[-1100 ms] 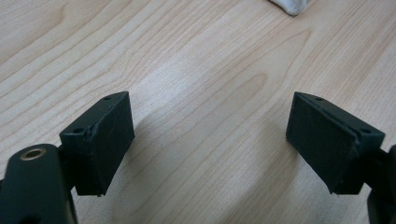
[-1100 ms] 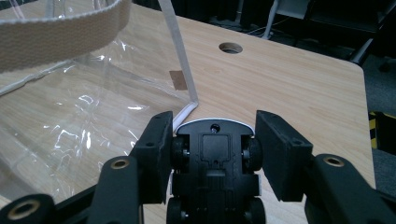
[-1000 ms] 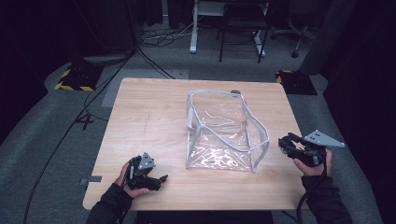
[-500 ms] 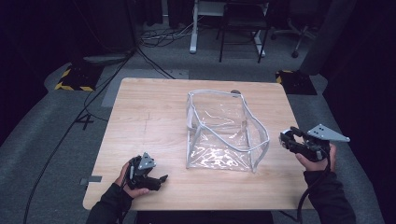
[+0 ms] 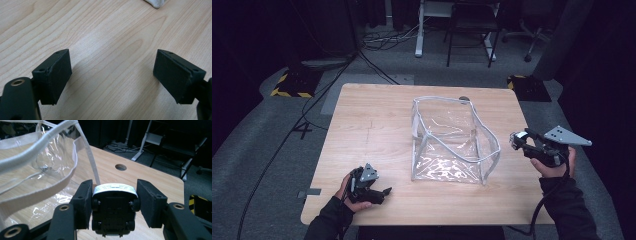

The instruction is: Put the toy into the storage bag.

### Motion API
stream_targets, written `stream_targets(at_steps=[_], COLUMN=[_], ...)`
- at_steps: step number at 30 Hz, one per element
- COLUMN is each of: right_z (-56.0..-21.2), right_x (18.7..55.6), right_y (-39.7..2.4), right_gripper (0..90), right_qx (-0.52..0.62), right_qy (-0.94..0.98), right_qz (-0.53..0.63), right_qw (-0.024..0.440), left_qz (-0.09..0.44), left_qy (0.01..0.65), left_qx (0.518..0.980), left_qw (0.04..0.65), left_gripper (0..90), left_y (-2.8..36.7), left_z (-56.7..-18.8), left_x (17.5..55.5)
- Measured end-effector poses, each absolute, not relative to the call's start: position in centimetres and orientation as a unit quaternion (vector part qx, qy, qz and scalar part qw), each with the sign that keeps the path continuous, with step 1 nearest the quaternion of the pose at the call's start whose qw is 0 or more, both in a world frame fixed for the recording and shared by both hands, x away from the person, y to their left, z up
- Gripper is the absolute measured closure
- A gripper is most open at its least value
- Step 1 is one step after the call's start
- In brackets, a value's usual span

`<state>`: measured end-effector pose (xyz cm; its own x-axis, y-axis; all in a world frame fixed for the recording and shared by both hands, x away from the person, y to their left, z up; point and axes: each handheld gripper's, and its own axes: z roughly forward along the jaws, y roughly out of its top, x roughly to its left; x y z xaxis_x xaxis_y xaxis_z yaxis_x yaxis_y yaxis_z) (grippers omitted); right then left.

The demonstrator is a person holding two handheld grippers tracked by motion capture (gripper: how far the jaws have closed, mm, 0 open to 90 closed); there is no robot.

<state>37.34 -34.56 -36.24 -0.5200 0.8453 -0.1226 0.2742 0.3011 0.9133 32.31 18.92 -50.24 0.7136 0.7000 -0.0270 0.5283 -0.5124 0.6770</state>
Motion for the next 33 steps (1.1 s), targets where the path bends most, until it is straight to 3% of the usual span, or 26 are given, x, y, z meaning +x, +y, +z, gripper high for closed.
stream_targets(at_steps=[33], right_z=[-31.5], right_x=[38.0], right_y=[-32.4], right_gripper=[48.9], right_qx=[0.345], right_qy=[0.743], right_qz=[0.469], right_qw=[0.329], left_qz=[0.126], left_qy=[0.357], left_qx=[0.86], left_qw=[0.341], left_gripper=[15.5], left_y=[18.9], left_z=[-50.2], left_x=[32.3])
